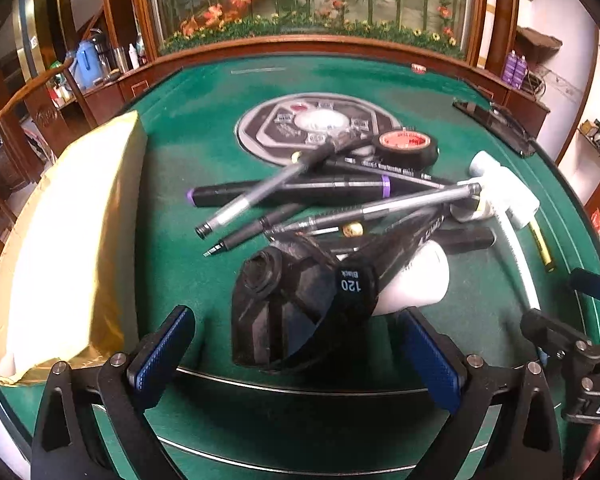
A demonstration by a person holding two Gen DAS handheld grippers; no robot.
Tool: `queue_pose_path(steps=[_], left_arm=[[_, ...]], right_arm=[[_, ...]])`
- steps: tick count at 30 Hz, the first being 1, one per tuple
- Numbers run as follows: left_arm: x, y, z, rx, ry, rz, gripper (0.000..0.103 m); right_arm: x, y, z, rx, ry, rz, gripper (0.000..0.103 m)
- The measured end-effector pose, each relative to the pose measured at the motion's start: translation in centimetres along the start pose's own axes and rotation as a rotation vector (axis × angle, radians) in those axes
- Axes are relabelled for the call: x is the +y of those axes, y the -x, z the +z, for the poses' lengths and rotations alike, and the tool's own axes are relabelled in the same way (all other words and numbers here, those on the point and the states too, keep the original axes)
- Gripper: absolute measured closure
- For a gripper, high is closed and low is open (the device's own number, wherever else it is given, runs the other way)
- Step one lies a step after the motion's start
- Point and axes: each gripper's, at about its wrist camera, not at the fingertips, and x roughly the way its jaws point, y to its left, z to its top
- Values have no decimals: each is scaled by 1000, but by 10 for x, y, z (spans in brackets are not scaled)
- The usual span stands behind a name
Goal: Organize rigid objects
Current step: 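Lower the right gripper onto the long white marker and close it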
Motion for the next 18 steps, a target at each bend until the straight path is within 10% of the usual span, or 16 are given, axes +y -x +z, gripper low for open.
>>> queue_pose_path(steps=[18], left_arm=[[5,19,-1,-115,7,-47,1]], right_arm=[[34,-21,16,52,37,-38,59]])
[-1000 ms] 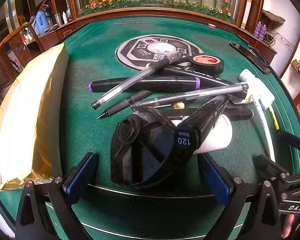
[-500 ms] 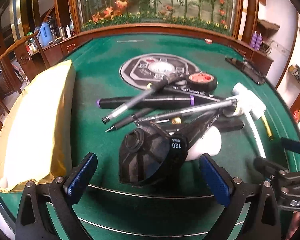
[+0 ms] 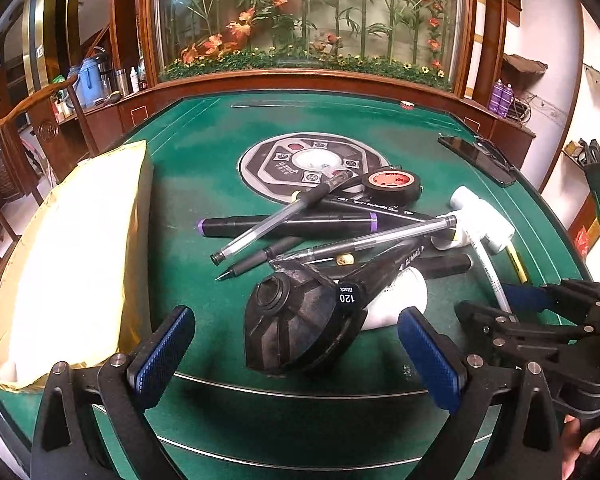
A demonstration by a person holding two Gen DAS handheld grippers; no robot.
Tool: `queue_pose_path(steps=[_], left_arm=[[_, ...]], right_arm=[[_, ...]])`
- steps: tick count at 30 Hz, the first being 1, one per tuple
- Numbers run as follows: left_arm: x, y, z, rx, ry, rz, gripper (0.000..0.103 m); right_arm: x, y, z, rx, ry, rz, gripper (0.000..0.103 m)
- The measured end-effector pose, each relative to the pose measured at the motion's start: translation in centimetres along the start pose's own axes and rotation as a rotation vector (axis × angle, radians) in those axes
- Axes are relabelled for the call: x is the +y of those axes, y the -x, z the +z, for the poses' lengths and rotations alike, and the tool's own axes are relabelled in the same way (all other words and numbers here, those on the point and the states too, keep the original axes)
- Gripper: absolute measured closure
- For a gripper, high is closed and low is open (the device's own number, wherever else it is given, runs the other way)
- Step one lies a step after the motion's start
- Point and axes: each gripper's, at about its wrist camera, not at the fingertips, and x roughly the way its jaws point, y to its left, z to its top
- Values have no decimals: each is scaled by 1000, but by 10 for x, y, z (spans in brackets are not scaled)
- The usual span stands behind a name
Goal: Organize rigid objects
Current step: 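Lower the right gripper onto the long white marker and close it, then lift the white marker with the right gripper while the left gripper grasps the black holder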
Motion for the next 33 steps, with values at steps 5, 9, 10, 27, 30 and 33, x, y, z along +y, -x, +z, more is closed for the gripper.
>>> queue_pose_path(steps=[5,9,10,27,30,33], left_arm=[[-1,-2,0,7,-3,9,1],[-3,-3,-1,13,-11,18,1],[-3,-3,-1,15,-12,20,1],[-4,-4,-1,19,-18,24,1],[-4,-4,-1,19,-18,25,1],[-4,-4,-1,18,-18,28,1]], right_arm=[[-1,1,-1,-9,5,8,65],[-3,2,-2,-18,6,12,72],[-3,2,-2,-19,6,13,75],[-4,2,-2,-21,-7,41,96],[-6,3,-3,-20,-17,55,96],[-8,4,-5,-19,-31,72,96]])
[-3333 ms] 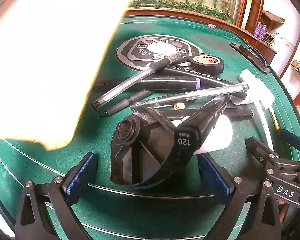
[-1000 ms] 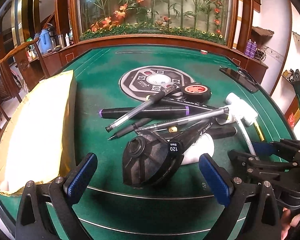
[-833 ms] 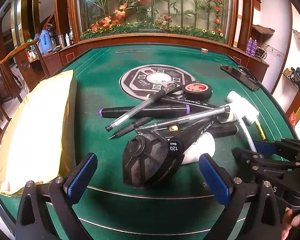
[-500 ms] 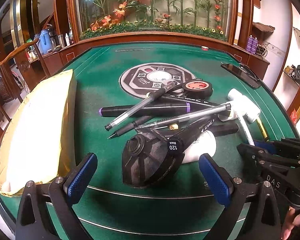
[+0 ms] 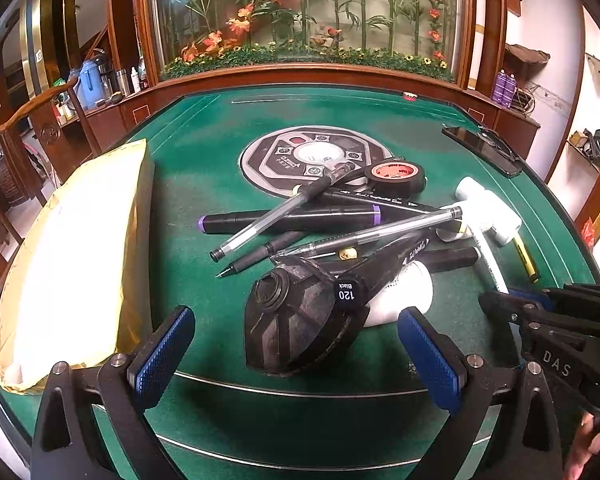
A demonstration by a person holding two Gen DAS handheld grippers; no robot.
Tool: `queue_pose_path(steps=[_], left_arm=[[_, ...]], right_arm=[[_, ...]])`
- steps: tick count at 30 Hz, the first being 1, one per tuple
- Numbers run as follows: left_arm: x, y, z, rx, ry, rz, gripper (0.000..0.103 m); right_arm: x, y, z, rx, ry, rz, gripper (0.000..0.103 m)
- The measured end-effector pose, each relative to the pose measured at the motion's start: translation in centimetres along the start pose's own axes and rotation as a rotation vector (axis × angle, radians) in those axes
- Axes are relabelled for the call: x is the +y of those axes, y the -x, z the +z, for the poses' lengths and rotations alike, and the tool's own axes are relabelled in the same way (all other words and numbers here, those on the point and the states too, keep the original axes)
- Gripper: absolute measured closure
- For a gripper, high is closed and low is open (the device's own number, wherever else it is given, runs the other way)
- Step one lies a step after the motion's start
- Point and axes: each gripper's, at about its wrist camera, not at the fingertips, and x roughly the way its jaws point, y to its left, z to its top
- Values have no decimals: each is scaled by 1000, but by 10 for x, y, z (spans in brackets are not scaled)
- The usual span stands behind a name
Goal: Organize rigid objects
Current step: 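Lift the white marker with the right gripper while the left gripper grasps the black holder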
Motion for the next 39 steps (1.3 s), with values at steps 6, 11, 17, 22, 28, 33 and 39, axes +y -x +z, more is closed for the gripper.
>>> queue_pose_path(steps=[6,11,17,22,28,33,39], left_arm=[[-1,2,-1,-10,-5,-12,1],[11,13,1,-55,8,-99,1],[32,-2,2,83,57,-242,38],[20,8,3,65,-20,-280,38],[14,5,6,89,-55,-253,43],[19,-5,-1,124,-75,-206,40],[36,-17,-2,161,21,-223,74]], right_arm=[[-3,11,-3,-32,-21,39,96],[-4,24,-2,-76,-19,61,96],[-14,27,-5,-101,-43,105,96],[-23,23,-6,-106,-60,152,96],[-34,27,-10,-126,-76,189,96],[-39,33,-14,-143,-81,225,96],[-42,37,-16,-155,-92,265,96]])
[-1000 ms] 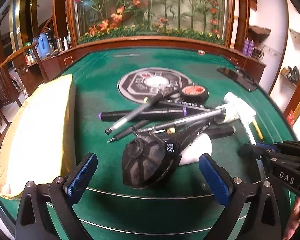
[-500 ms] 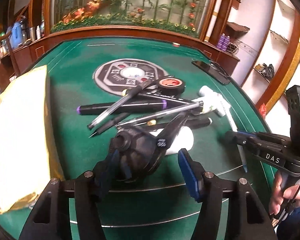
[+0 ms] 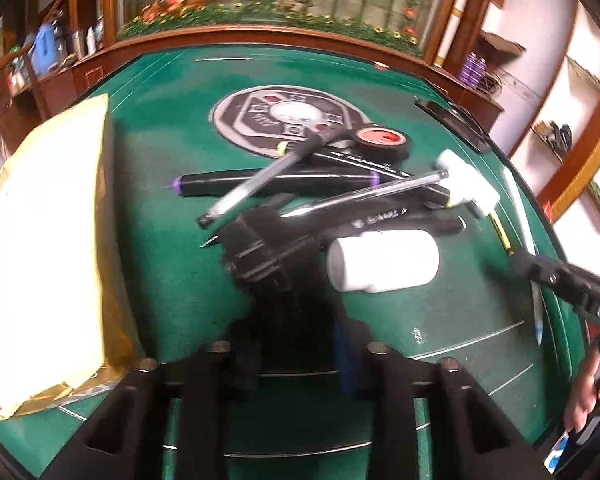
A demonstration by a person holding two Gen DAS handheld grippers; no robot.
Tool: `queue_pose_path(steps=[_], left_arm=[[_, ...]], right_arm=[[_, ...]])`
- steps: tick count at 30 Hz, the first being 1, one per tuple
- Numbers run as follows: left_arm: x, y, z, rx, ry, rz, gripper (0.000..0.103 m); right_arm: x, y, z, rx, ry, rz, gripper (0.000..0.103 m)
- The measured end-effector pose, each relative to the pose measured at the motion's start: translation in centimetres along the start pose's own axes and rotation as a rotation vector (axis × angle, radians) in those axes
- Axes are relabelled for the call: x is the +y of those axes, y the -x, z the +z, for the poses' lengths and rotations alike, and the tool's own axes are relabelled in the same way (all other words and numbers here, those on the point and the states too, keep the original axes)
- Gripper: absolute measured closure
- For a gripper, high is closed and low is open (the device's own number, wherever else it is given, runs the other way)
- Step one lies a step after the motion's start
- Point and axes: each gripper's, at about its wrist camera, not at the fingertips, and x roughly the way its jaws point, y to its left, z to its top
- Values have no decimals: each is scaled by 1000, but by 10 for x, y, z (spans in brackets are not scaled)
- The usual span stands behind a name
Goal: Organize rigid objects
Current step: 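Lift the white marker with the right gripper while the left gripper grasps the black holder, then carry both held objects over the yellow-rimmed tray and open both grippers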
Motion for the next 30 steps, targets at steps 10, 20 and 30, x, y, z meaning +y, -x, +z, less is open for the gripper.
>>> queue_pose_path(steps=[10,20,30], left_arm=[[4,18,-1,-43,53,-34,76],[5,56,-2,-148,45,-26,76],[49,103,-2,-254,116,49,76]], right_arm=[[3,9,-1,-19,6,20,96],[32,16,1,-21,75,51,96],[101,13,16,9,209,155,96]])
